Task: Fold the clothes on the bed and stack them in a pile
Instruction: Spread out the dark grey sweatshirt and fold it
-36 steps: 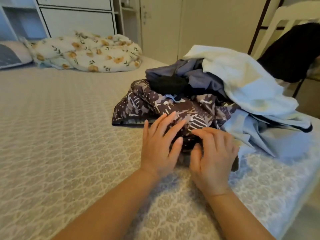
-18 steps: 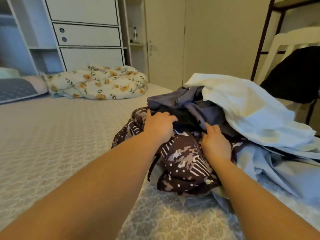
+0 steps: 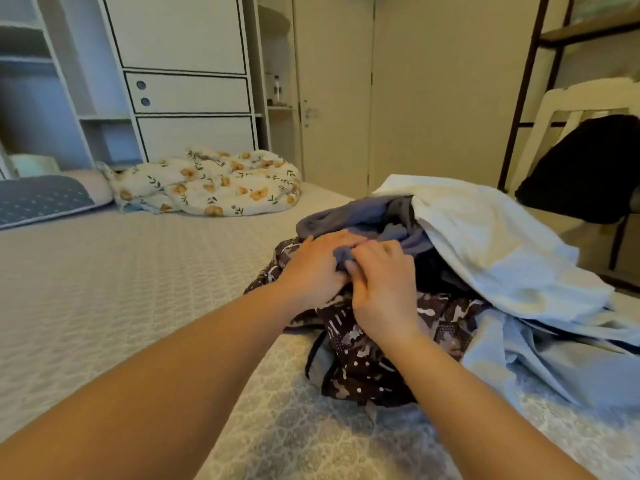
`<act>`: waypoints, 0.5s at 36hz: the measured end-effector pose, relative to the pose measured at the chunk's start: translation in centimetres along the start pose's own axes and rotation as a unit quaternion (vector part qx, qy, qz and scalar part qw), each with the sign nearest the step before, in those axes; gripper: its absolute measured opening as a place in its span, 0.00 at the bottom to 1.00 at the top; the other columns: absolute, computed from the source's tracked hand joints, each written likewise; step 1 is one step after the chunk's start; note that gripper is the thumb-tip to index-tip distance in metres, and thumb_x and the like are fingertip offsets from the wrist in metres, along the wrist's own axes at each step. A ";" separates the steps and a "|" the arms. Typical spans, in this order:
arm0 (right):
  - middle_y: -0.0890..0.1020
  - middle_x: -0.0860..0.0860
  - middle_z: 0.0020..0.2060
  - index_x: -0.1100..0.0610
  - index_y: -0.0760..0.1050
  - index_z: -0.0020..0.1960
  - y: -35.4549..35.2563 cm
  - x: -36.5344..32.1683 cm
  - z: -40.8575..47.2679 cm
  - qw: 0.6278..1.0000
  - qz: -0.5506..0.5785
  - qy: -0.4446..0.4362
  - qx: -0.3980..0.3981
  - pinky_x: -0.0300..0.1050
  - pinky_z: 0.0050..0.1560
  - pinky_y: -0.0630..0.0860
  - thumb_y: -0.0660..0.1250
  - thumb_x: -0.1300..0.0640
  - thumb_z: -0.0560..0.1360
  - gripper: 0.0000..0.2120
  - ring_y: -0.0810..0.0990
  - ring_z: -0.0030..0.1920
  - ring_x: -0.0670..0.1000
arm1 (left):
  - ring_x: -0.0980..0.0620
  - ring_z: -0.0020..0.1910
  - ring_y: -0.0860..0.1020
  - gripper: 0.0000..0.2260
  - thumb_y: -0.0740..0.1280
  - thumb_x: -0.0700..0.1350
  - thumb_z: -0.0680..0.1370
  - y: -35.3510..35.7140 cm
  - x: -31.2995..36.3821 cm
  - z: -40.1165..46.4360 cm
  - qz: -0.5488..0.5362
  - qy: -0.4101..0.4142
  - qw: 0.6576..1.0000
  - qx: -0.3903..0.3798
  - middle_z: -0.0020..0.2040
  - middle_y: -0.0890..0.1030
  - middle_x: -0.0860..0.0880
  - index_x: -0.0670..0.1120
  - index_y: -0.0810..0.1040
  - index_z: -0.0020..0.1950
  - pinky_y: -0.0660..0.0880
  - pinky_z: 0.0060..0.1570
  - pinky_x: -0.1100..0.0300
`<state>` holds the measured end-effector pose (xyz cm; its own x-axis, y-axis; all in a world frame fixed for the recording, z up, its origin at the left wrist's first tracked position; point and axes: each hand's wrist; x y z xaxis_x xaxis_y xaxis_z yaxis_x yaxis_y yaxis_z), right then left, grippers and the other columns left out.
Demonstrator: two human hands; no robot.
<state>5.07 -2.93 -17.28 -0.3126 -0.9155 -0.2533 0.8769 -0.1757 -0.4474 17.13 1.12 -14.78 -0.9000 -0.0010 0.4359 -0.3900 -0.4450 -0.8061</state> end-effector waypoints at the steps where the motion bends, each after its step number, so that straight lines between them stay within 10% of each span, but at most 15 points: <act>1: 0.76 0.52 0.37 0.59 0.76 0.42 -0.6 -1.1 0.7 1.000 0.008 -0.008 -0.002 0.47 0.39 0.57 0.61 0.61 0.75 0.06 0.71 0.41 0.56 | 0.45 0.63 0.73 0.17 0.63 0.37 0.76 -1.0 0.5 -0.5 -0.010 -0.027 0.999 0.031 0.62 0.77 0.45 0.47 0.75 0.63 0.69 0.64 0.50; 5: 0.73 0.49 0.40 0.57 0.73 0.44 -2.9 -4.5 3.5 0.998 0.052 -0.018 -0.015 0.48 0.40 0.56 0.57 0.55 0.77 0.09 0.69 0.44 0.54 | 0.49 0.36 0.73 0.12 0.61 0.39 0.78 -4.9 2.4 -3.2 0.018 -0.027 0.996 0.079 0.34 0.71 0.52 0.51 0.68 0.36 0.65 0.36 0.56; 9: 0.72 0.45 0.45 0.48 0.66 0.50 -4.4 -7.1 4.7 0.981 0.168 0.017 -0.094 0.47 0.46 0.66 0.63 0.48 0.76 0.07 0.71 0.47 0.49 | 0.45 0.43 0.77 0.06 0.60 0.41 0.80 -9.9 3.6 -5.9 -0.104 -0.081 0.985 0.111 0.42 0.78 0.46 0.45 0.75 0.45 0.73 0.42 0.54; 14: 0.78 0.47 0.46 0.51 0.72 0.51 -5.4 -9.2 5.2 0.960 0.035 0.069 -0.267 0.50 0.46 0.71 0.65 0.45 0.75 0.10 0.76 0.49 0.55 | 0.57 0.39 0.76 0.06 0.61 0.46 0.81 -17.9 5.2 -9.4 -0.240 -0.143 0.931 0.236 0.42 0.77 0.52 0.49 0.76 0.47 0.72 0.35 0.64; 18: 0.77 0.48 0.39 0.49 0.69 0.42 -6.4 -12.4 6.4 0.964 0.026 0.100 -0.244 0.48 0.36 0.67 0.61 0.52 0.78 0.06 0.76 0.44 0.58 | 0.46 0.45 0.76 0.09 0.60 0.48 0.81 -23.9 5.6 -12.8 -0.250 -0.183 0.896 0.318 0.46 0.77 0.46 0.44 0.74 0.54 0.71 0.44 0.55</act>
<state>5.68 7.20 -5.79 -0.3799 -0.8220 -0.4244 0.6318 0.1046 -0.7681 18.88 23.21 1.76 -0.4747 0.0988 0.8746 -0.4320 -0.8919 -0.1338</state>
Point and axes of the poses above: each hand's wrist, its own z-axis towards the middle knuckle, its own y-axis out of the palm, x = y × z
